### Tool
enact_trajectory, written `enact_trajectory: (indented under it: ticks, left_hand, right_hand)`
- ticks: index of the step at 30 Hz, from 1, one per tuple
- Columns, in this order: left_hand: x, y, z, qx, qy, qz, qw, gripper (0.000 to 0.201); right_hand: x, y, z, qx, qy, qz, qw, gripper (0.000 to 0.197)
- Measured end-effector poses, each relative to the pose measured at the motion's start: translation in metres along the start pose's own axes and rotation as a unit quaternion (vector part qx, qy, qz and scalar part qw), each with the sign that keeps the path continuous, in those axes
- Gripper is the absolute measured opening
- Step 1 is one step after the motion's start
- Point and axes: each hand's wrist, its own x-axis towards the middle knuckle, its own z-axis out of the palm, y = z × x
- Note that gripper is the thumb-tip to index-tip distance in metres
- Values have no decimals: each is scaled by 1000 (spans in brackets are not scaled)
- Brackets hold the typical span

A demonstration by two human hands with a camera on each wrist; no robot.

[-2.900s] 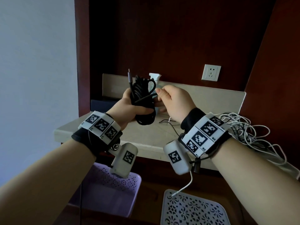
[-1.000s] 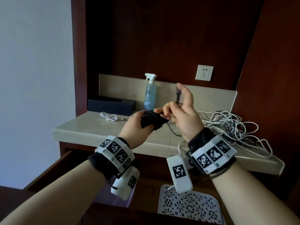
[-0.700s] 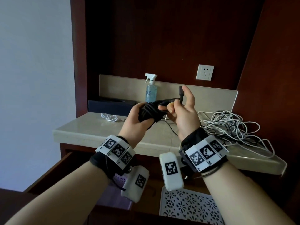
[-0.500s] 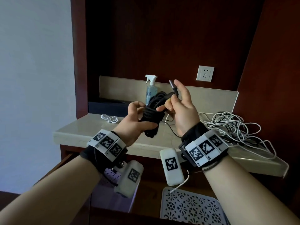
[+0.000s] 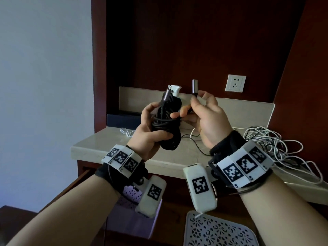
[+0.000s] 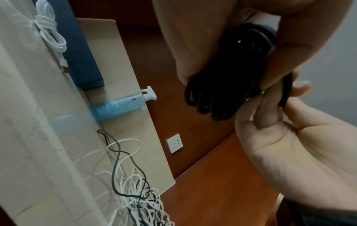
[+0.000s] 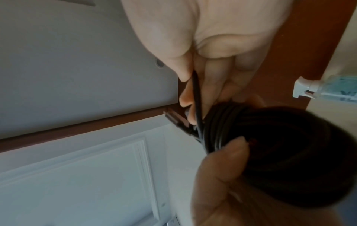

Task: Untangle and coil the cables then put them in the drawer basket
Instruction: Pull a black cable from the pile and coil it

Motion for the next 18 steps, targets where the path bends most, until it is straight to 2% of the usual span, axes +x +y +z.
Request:
enact_trajectory:
  ticks: [3, 6, 9, 12, 14, 16, 18]
  left_hand:
    - [1, 4, -2, 25, 0, 8, 1000, 93]
    - [-2, 4, 0, 77, -46, 8, 996, 86]
    - [-4, 1, -4, 81, -57, 12, 995, 88]
    - [-3, 5, -11, 41, -42, 22, 998, 93]
    - [-2, 8, -13, 16, -46, 19, 999, 96]
    - [-3, 7, -13, 3, -59, 21, 998, 92]
    - [-5, 3, -12, -15, -60, 19, 998, 87]
  right_hand:
    - [-2, -4, -4, -82, -5, 27, 996, 13]
    - [-3, -4, -4, -159, -9, 37, 986, 24]
    - [-3, -3, -3, -203, 0, 27, 979, 26]
    - [-1, -5, -11, -329, 36, -36, 943, 21]
    - [-1, -5, -14, -348, 43, -36, 936, 21]
    - [-2, -1, -12, -388, 43, -47, 920, 20]
    - [-3, 4, -6, -453, 34, -81, 887, 16]
